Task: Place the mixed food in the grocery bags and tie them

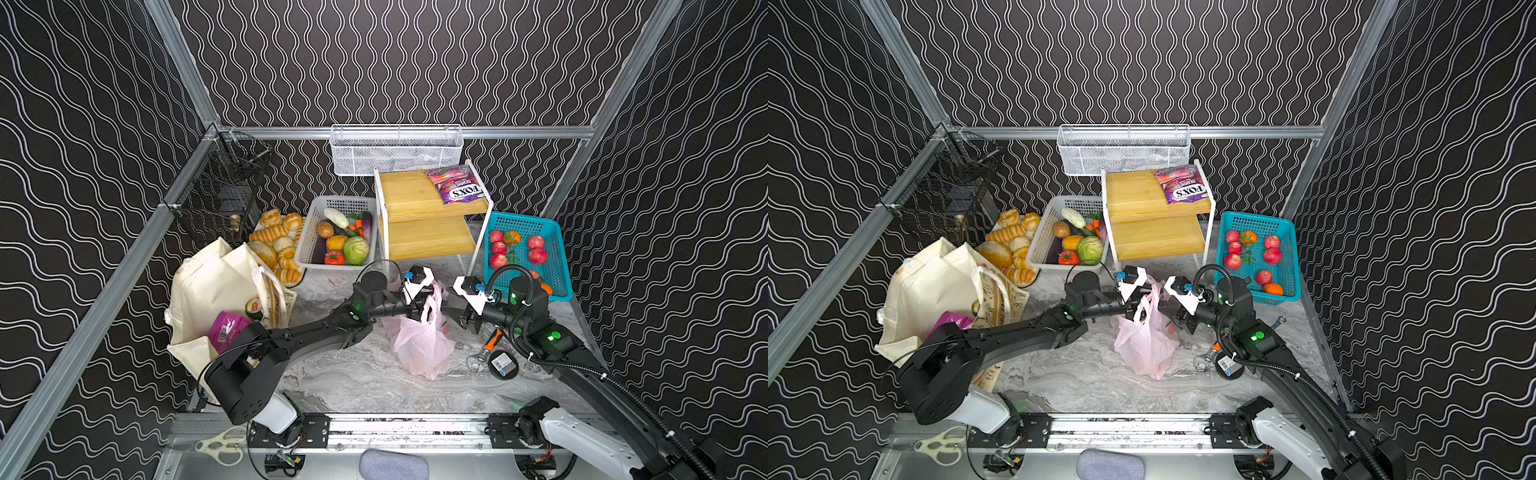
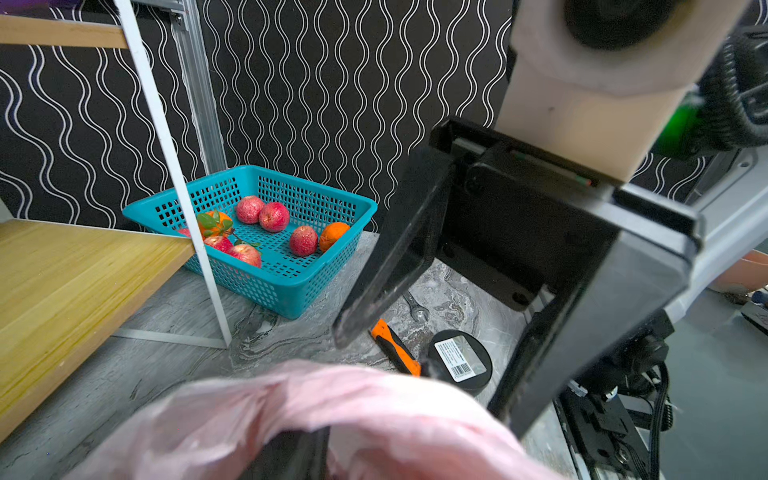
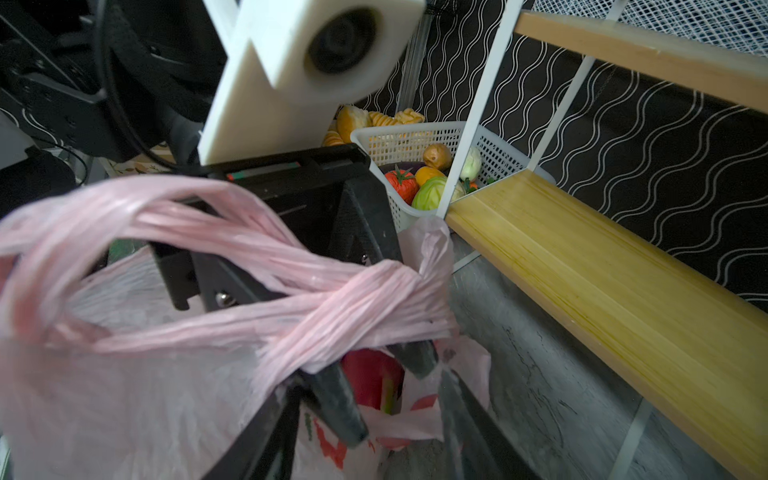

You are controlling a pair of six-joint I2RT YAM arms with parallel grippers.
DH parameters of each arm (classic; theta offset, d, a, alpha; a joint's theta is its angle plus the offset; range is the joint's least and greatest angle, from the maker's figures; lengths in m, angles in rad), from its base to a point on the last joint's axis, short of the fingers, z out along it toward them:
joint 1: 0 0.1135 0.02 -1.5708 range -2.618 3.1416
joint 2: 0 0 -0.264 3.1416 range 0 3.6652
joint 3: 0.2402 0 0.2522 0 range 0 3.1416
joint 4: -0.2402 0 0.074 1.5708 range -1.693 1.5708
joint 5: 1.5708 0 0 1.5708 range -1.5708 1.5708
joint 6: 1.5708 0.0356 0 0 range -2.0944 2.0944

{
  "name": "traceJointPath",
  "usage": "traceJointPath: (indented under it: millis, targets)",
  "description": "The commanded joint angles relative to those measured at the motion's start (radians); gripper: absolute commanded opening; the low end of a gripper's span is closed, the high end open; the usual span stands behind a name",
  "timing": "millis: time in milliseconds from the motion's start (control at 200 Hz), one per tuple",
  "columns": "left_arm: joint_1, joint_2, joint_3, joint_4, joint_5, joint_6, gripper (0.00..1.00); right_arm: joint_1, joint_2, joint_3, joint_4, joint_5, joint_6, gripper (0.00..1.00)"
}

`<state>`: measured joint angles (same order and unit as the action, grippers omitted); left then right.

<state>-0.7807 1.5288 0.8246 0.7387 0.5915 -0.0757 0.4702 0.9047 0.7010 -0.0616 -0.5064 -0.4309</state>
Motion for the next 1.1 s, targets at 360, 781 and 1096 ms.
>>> traceJointPath:
  millis: [360,781,1096]
  targets:
    - [0.008,-0.012,0.011,-0.015,0.041,0.02,0.16,-0.002,-0.077,-0.019,-0.02,0.102,-0.017,0.52]
    - [0.016,-0.017,0.016,-0.099,0.071,0.064,0.17,-0.008,-0.104,-0.073,0.01,0.197,0.12,0.39]
    - [0.017,-0.068,0.036,-0.234,0.027,0.124,0.46,-0.011,-0.048,-0.059,0.072,0.081,0.154,0.38]
